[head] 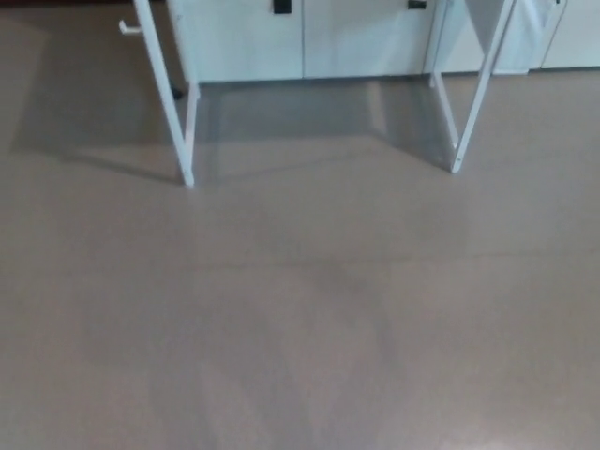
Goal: The robot walks towards a table in front, picks a shampoo with left hand and puts it in a small grey container
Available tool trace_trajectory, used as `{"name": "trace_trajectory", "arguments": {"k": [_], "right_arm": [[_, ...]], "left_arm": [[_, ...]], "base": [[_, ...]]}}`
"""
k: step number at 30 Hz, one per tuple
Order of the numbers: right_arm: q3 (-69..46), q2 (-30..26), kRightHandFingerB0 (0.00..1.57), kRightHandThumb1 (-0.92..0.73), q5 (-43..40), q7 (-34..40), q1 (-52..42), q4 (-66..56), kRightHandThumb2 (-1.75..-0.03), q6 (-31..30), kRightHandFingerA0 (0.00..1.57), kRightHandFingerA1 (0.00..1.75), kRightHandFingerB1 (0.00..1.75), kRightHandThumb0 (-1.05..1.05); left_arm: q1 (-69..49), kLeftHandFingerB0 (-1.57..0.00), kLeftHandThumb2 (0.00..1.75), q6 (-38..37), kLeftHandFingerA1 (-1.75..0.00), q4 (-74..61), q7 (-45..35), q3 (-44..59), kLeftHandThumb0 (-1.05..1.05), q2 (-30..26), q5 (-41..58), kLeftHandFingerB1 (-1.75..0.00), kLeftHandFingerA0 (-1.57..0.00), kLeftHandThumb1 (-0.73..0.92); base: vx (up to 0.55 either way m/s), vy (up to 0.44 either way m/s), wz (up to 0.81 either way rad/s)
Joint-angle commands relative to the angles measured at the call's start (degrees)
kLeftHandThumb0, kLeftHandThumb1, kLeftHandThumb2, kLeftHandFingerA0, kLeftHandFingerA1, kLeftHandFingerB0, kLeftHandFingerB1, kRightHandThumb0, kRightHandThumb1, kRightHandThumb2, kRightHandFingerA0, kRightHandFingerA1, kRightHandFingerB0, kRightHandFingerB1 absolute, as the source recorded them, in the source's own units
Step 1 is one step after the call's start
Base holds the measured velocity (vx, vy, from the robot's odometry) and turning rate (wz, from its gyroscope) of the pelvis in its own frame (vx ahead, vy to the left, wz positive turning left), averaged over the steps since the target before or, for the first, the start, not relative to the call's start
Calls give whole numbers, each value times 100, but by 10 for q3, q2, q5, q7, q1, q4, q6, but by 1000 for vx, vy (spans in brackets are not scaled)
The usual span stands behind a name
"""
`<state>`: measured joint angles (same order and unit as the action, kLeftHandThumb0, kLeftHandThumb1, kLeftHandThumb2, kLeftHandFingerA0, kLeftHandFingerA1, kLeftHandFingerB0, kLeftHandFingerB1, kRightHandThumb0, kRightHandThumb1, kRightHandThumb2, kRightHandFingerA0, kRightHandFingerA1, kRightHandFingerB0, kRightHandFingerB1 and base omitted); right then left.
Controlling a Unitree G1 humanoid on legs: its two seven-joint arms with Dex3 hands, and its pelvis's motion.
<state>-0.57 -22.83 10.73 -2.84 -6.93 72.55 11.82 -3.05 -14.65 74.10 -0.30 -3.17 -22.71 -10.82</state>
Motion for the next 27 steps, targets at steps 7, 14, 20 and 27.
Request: {"name": "trace_trajectory", "arguments": {"k": [7, 14, 20, 27], "right_arm": [[-14, 6, 45, -70, -11, 42, 2, -10, -61, 22, 62, 44, 36, -33], [-46, 15, 43, -60, -32, 64, -9, -15, -77, 49, 60, 54, 46, -39], [-101, 31, 48, -66, -69, 62, -5, -12, -59, 81, 65, 44, 38, -24], [-118, 37, 47, -63, -63, 80, -24, -6, -59, 112, 61, 43, 38, -19]], "left_arm": [[-4, -33, 85, -41, -77, -18, 35, 92, -41, 12, 62, -53, -55, 51], [10, -39, 69, -17, -75, -26, -59, 248, -11, 46, 199, -48, -50, 55], [29, -42, 58, 8, -61, -27, -85, 309, -18, 54, 216, -42, -51, 61], [18, -44, 57, 1, -59, -29, -90, 323, -19, 63, 205, -42, -52, 60]], "base": [[418, 157, -11], [381, -19, 14], [505, -73, 28], [358, -64, -9]]}}
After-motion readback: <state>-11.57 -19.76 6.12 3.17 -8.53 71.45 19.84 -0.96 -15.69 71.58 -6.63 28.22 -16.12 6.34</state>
